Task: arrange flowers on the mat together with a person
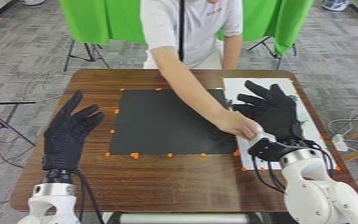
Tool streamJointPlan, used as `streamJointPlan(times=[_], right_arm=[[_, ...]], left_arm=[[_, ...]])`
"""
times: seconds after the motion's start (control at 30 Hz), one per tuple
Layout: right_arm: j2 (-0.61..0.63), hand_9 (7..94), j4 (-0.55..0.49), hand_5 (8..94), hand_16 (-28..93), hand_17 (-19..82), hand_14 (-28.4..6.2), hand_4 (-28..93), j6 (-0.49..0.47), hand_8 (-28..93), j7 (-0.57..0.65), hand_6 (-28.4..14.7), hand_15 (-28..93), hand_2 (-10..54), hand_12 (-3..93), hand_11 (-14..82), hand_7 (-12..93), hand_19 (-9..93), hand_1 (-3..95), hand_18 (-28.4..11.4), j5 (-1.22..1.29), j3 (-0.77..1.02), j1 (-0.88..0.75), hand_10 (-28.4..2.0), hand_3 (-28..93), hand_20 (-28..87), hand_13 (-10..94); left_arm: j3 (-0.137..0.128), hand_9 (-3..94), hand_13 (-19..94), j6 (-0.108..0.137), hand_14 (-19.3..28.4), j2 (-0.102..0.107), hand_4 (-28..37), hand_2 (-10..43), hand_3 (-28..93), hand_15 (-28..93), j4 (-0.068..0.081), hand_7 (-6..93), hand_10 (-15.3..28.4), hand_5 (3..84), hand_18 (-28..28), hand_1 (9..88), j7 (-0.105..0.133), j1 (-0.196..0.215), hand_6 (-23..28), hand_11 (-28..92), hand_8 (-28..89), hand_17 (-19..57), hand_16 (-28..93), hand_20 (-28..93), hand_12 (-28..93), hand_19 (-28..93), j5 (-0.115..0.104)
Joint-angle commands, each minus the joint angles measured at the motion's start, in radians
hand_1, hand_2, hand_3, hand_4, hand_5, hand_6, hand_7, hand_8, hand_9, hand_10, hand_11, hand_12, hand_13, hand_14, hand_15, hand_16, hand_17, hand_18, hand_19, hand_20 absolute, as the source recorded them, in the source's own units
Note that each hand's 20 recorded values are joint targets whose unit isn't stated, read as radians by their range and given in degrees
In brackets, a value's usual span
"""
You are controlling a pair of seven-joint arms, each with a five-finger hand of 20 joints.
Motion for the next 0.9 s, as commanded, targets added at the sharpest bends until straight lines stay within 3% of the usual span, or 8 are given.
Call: streamJointPlan(times=[0.03, 0.1, 0.17, 0.23, 0.4, 0.7, 0.77, 0.9], right_arm=[[-0.005, 48.3, 0.000, 46.8, 11, 3, -20.6, -26, 0.001, -13, -0.010, -1.2, 36, 13.6, 14.3, 13.5, 14, 44, 13.2, -18.8, -0.007, -0.006, -0.005, -18.1, 73, 18, 38], [-0.008, 48.3, 0.002, 46.8, 11, 3, -20.6, -26, 0.003, -13, -0.013, -1.3, 35, 13.6, 14.3, 13.5, 14, 44, 13.2, -18.8, -0.007, -0.004, -0.007, -18.1, 73, 17, 38], [-0.012, 48.1, 0.003, 46.7, 11, 3, -20.6, -26, -0.003, -13, -0.011, -1.2, 34, 13.7, 14.1, 13.2, 14, 43, 13.3, -18.8, -0.008, 0.002, -0.011, -18.0, 73, 17, 37], [-0.019, 47.8, 0.005, 46.5, 11, 3, -20.7, -26, -0.009, -13, -0.003, -1.3, 33, 13.7, 14.0, 12.8, 14, 42, 13.3, -18.9, -0.015, 0.009, -0.015, -18.0, 73, 17, 37], [-0.040, 47.3, 0.011, 46.3, 11, 3, -20.8, -26, -0.024, -13, 0.018, -1.2, 32, 13.6, 13.7, 12.1, 14, 42, 12.9, -19.0, -0.032, 0.019, -0.025, -17.9, 73, 16, 37], [-0.048, 46.0, 0.011, 43.0, 12, 3, -20.9, -26, -0.022, -13, 0.019, -0.2, 31, 13.5, 13.4, 10.7, 13, 42, 12.8, -19.3, -0.039, 0.027, -0.038, -17.4, 74, 16, 36], [-0.048, 46.0, 0.012, 43.0, 12, 3, -20.9, -26, -0.024, -13, 0.022, -0.2, 31, 13.4, 13.4, 10.7, 12, 42, 12.9, -19.3, -0.043, 0.025, -0.035, -17.4, 74, 16, 36], [-0.049, 46.1, 0.011, 43.0, 12, 2, -20.9, -26, -0.028, -12, 0.023, -0.2, 31, 13.3, 13.5, 10.7, 12, 42, 13.1, -19.4, -0.043, 0.027, -0.036, -17.4, 74, 16, 36]], left_arm=[[-0.030, 35.2, 30, -0.047, 25.0, -0.020, -28.0, 10.1, 72, 47, -0.002, 12.4, 19.1, 31.1, 27.6, 21.9, -0.053, -0.007, 6.6, 26, -10, -1.9, -9, -14, 10, 67, 0.028], [-0.030, 34.9, 29, -0.041, 25.1, -0.019, -28.2, 10.4, 72, 45, -0.002, 12.1, 19.0, 31.2, 28.0, 21.1, -0.059, -0.012, 6.5, 25, -9, -3.1, -9, -15, 10, 65, 0.037], [-0.029, 34.7, 29, -0.042, 25.0, -0.016, -28.2, 10.8, 71, 45, 0.001, 11.8, 19.1, 31.4, 28.1, 20.3, -0.050, -0.013, 6.3, 24, -9, -4.1, -9, -15, 10, 64, 0.026], [-0.035, 34.7, 29, -0.042, 24.9, -0.026, -28.2, 10.9, 71, 44, 0.002, 11.6, 19.2, 31.7, 28.0, 20.1, -0.062, -0.011, 6.2, 24, -9, -4.5, -8, -15, 10, 63, 0.039], [-0.053, 34.5, 27, -0.073, 24.6, -0.053, -28.3, 11.4, 70, 44, 0.003, 9.7, 19.2, 35.1, 26.7, 19.2, -0.077, 0.001, 6.3, 24, -8, -7.2, -7, -10, 11, 58, 0.057], [-0.042, 34.1, 26, -0.063, 24.5, -0.040, -28.3, 11.5, 69, 44, 0.004, 9.0, 19.0, 34.9, 25.8, 18.4, -0.058, 0.002, 4.7, 24, -9, -9.3, -7, -6, 11, 55, 0.038], [-0.035, 33.9, 26, -0.056, 24.4, -0.033, -28.3, 11.3, 69, 44, 0.006, 9.0, 18.8, 33.2, 25.8, 18.5, -0.041, 0.002, 4.3, 24, -9, -9.1, -7, -5, 11, 55, 0.028], [-0.032, 33.9, 26, -0.049, 24.3, -0.028, -28.3, 11.3, 69, 45, 0.003, 9.5, 18.8, 32.8, 26.0, 18.8, -0.042, 0.003, 4.1, 24, -9, -8.1, -7, -4, 11, 56, 0.025]])
